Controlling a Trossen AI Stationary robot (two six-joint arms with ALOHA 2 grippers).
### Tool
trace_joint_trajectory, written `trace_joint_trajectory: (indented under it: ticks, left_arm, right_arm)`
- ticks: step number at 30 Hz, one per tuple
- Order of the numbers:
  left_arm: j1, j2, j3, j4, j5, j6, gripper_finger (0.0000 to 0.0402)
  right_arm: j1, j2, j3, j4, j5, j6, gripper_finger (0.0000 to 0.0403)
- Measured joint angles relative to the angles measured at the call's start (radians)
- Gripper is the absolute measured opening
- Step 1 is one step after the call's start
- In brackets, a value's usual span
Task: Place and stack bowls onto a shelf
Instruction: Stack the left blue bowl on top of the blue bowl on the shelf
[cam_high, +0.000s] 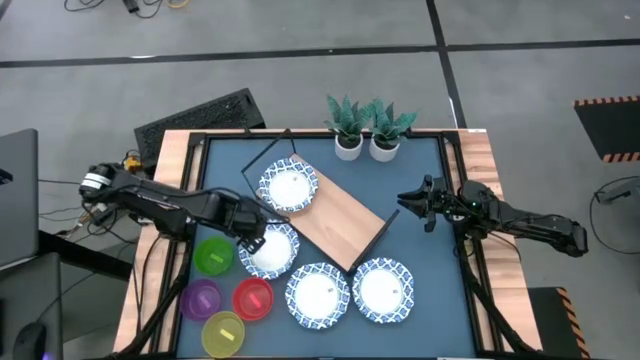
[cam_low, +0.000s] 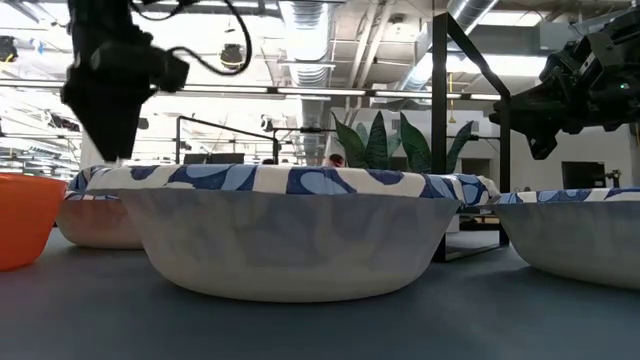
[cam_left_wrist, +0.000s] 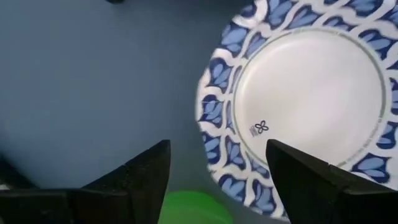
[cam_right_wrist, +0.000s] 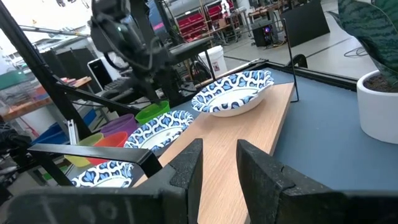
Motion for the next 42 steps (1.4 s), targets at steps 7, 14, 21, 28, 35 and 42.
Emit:
trace_joint_trajectory:
  ticks: [7,14,21,28,35,42]
  left_arm:
    - [0.005,0.002,-0.111,0.087,-0.023,-0.021,0.0248]
    - [0.012,0.002,-0.178,0.207,0.01,-0.019,0.0247]
    - [0.013,0.002,-0.225,0.259,0.034,-0.058,0.0218]
    - [0.013,0.002,-0.227,0.263,0.032,-0.061,0.0117]
    - [0.014,0.0,-0.226,0.264,0.053,-0.064,0.0011]
    - [0.014,0.001,-0.217,0.261,0.114,-0.071,0.0002]
  right_arm:
    - [0.0,0.0,0.0,0.0,0.0,0.0,0.0123]
    - [0.0,0.0,0.0,0.0,0.0,0.0,0.0123]
    - [0.0,0.0,0.0,0.0,0.0,0.0,0.0123]
    - [0.0,0.0,0.0,0.0,0.0,0.0,0.0123]
    - [0.0,0.0,0.0,0.0,0.0,0.0,0.0123]
    - [0.0,0.0,0.0,0.0,0.0,0.0,0.0123]
